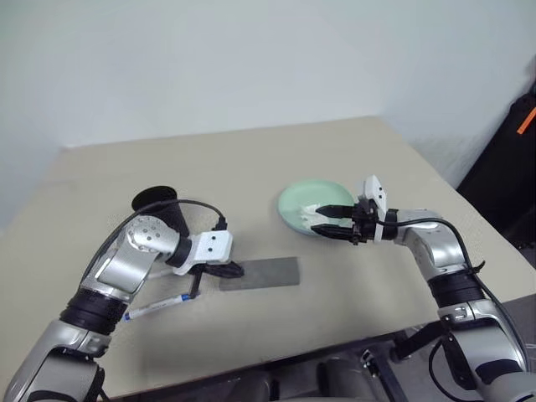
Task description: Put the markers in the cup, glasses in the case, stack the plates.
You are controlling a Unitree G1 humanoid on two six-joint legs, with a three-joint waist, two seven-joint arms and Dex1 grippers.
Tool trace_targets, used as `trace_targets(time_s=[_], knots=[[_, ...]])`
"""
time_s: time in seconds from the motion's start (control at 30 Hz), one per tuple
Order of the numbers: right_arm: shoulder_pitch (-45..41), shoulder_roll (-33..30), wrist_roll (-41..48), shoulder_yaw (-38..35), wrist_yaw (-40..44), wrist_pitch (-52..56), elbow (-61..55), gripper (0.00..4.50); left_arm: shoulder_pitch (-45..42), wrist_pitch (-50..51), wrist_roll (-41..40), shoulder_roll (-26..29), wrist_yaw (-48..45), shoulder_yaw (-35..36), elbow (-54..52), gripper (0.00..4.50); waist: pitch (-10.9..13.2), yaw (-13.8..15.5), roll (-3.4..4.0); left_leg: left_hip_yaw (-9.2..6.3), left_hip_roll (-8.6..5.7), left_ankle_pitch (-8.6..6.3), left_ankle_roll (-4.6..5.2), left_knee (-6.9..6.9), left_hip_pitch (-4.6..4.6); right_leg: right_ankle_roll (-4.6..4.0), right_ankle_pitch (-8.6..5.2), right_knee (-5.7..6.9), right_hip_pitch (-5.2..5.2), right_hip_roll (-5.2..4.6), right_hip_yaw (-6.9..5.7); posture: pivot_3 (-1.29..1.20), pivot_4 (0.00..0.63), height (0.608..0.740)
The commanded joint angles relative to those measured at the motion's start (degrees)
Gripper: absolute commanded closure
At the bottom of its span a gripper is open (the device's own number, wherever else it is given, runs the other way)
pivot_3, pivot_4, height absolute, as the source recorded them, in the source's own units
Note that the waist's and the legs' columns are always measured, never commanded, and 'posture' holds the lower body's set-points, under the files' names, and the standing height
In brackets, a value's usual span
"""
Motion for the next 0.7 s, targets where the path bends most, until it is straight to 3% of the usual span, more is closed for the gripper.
trace_targets(time_s=[0.03, 0.17, 0.6, 0.7], knots=[[-1.1, 0.2, -0.2, -0.4, -0.1, -1.1, -0.8, 1.92, 0.8, 0.9, -0.4, 0.4, 1.5, 1.3, -2.7, 4.45, 0.0, 0.0, 0.00, 0.01, 0.00, 0.00, 0.00, 0.00, 0.00, 0.00, 0.00, 0.00, 0.00, 0.00, 0.00, 0.00, 0.000, 0.740], [-1.1, 0.4, 0.0, -0.2, 0.0, -1.0, -1.0, 1.92, 1.9, 2.5, -2.5, 1.5, 1.9, 3.3, -5.1, 4.45, 0.0, 0.0, 0.00, 0.01, 0.00, 0.00, 0.00, 0.00, 0.00, 0.00, 0.00, 0.00, -0.01, 0.00, 0.00, 0.00, 0.000, 0.740], [-0.8, 0.8, -0.4, 0.5, 0.1, -1.2, -0.4, 1.92, 16.4, 4.3, -8.9, 16.9, -1.9, 16.5, -7.2, 4.45, 0.0, 0.0, 0.02, 0.09, 0.09, 0.00, -0.01, -0.08, 0.01, -0.02, -0.02, -0.03, -0.07, 0.00, -0.04, 0.00, 0.000, 0.740], [-0.8, 1.0, -0.5, 0.7, 0.1, -1.4, -0.1, 1.92, 19.5, 4.6, -9.6, 17.9, -2.3, 17.6, -7.6, 3.86, 0.0, 0.0, 0.03, 0.11, 0.08, -0.01, -0.01, -0.08, -0.01, -0.01, -0.02, -0.04, -0.09, -0.01, -0.04, 0.00, 0.000, 0.740]])
